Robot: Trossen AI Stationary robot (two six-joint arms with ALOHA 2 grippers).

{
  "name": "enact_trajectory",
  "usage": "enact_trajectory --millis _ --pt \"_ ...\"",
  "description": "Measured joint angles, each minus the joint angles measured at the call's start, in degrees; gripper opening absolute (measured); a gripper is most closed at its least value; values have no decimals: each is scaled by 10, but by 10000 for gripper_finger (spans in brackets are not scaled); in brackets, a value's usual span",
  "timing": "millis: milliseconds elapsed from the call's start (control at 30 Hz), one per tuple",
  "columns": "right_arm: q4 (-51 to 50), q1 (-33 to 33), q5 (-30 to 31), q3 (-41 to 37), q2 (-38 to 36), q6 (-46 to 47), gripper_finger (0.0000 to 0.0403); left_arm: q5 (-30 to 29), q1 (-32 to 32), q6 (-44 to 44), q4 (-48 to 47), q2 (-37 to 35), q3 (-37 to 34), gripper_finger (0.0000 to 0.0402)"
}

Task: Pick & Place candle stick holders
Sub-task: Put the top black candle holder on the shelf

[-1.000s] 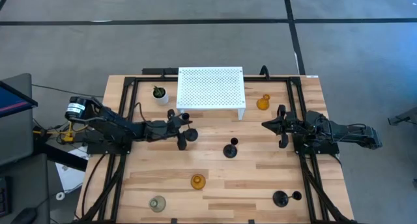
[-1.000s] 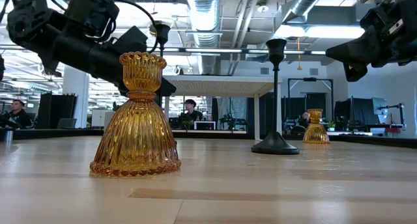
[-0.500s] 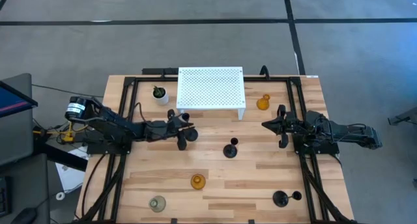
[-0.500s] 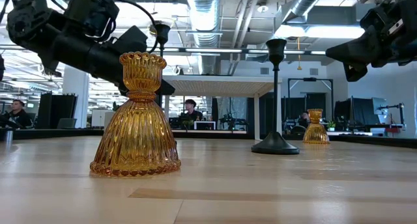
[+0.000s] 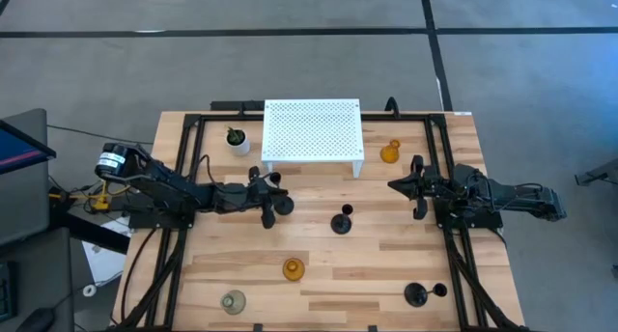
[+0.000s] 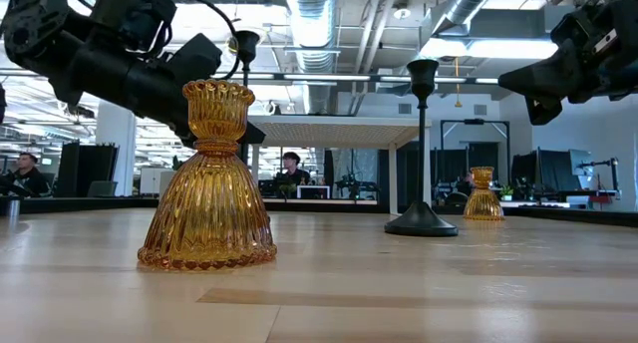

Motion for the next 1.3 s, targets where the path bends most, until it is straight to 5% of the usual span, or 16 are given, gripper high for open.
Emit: enact_trajectory --millis 233,433,867,1300 --pt "0 0 0 0 0 0 0 -3 -1 -14 -82 -108 3 17" --pt "0 0 0 0 0 0 0 -3 -1 -14 -245 -193 57 12" --pt "-1 0 0 0 0 0 0 -2 8 78 -440 -206 249 14" --pt "-2 0 0 0 0 0 0 4 189 177 -445 -206 344 23"
